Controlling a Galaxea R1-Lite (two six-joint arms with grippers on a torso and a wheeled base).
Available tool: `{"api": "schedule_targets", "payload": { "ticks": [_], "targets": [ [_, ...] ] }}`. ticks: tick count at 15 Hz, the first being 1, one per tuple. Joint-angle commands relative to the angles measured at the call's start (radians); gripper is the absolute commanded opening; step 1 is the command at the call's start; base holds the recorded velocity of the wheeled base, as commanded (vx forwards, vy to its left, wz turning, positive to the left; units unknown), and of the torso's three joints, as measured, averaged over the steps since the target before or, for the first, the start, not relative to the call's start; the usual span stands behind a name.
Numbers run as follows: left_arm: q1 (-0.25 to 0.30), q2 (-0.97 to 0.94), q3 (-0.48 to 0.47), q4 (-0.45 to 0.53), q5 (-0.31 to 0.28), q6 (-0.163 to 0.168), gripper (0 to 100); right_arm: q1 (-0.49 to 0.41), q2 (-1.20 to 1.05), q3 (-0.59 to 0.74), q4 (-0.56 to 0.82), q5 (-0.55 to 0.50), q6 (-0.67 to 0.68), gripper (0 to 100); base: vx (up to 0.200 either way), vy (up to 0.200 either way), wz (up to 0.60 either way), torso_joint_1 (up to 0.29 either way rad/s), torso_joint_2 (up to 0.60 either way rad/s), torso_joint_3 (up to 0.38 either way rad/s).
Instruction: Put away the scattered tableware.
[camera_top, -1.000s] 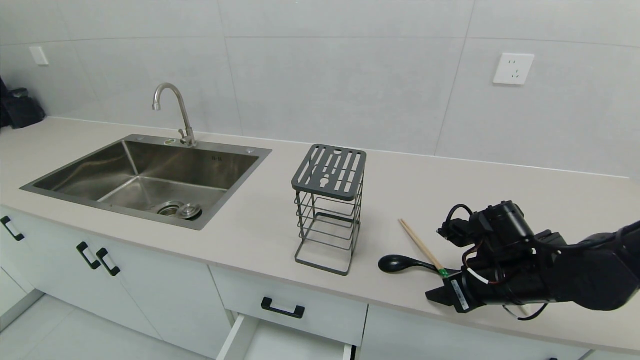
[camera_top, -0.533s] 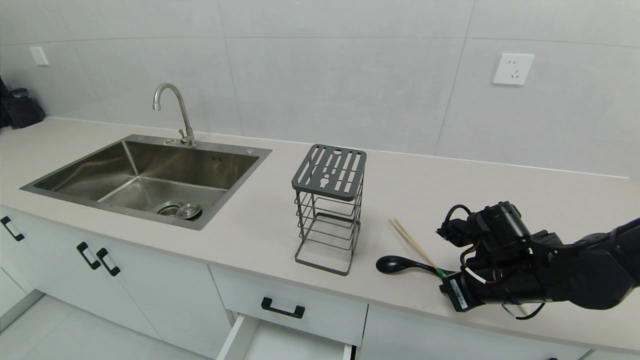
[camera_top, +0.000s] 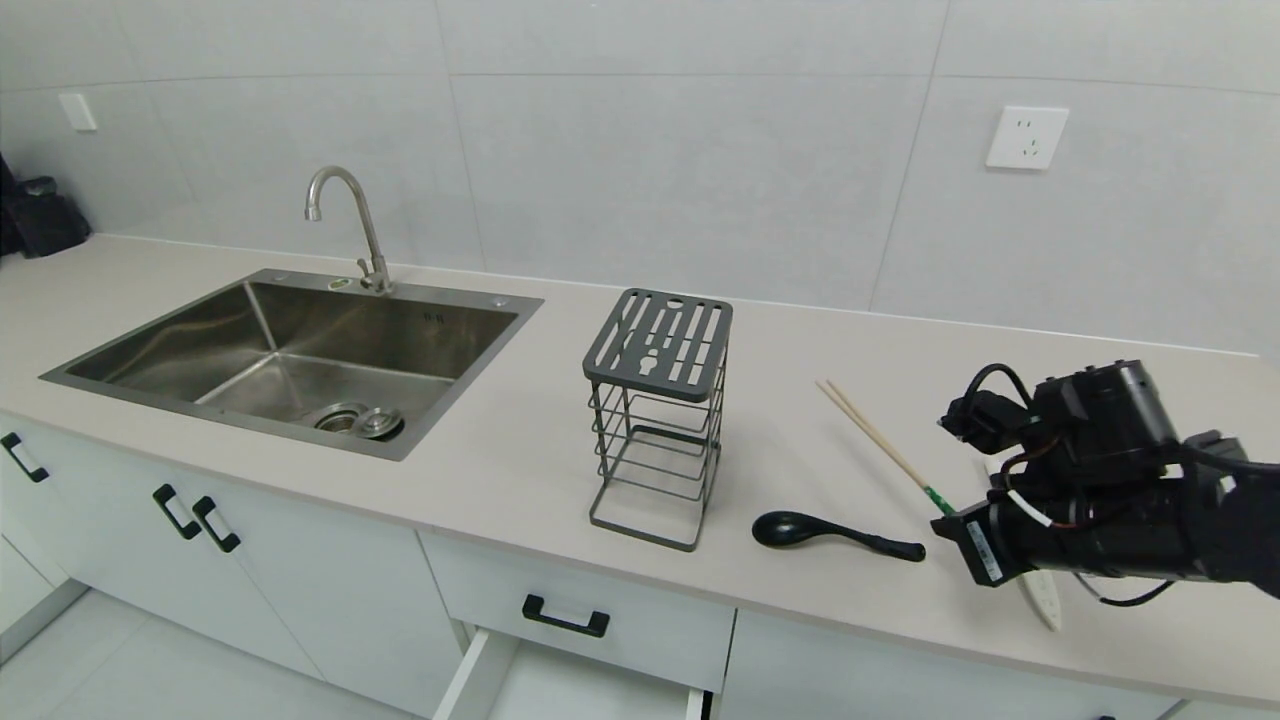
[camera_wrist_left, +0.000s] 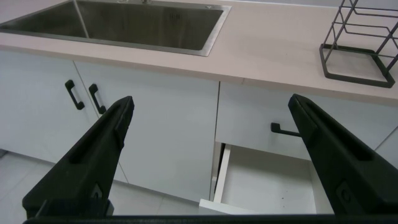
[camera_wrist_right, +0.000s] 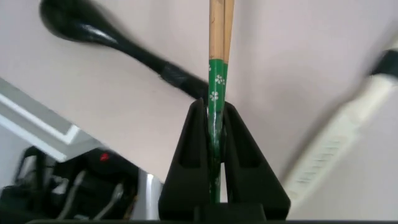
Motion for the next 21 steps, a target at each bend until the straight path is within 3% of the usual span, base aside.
{"api": "schedule_targets", "payload": {
  "ticks": [1,6,10,14,21],
  "targets": [
    [0.0,0.001,0.0,0.0,0.0,0.0,100,-0.023,-0.134,0.002,-0.012,0.002,-0.118,0,0.0,0.0,0.0,0.0,0.0,0.0],
    [0.0,0.001,0.0,0.0,0.0,0.0,100,-0.016,-0.233,0.0,-0.016,0.016,-0.201,0,0.0,0.0,0.0,0.0,0.0,0.0],
    [0.0,0.001,0.0,0.0,0.0,0.0,100,0.011,-0.308,-0.052,-0.013,0.108,-0.253,0,0.0,0.0,0.0,0.0,0.0,0.0],
    [0.0,0.001,0.0,0.0,0.0,0.0,100,0.158,-0.329,-0.063,-0.007,0.202,-0.285,0,0.0,0.0,0.0,0.0,0.0,0.0],
    [0.0,0.001,0.0,0.0,0.0,0.0,100,0.261,-0.263,-0.086,0.05,0.372,-0.368,0,0.0,0.0,0.0,0.0,0.0,0.0]
  ]
}}
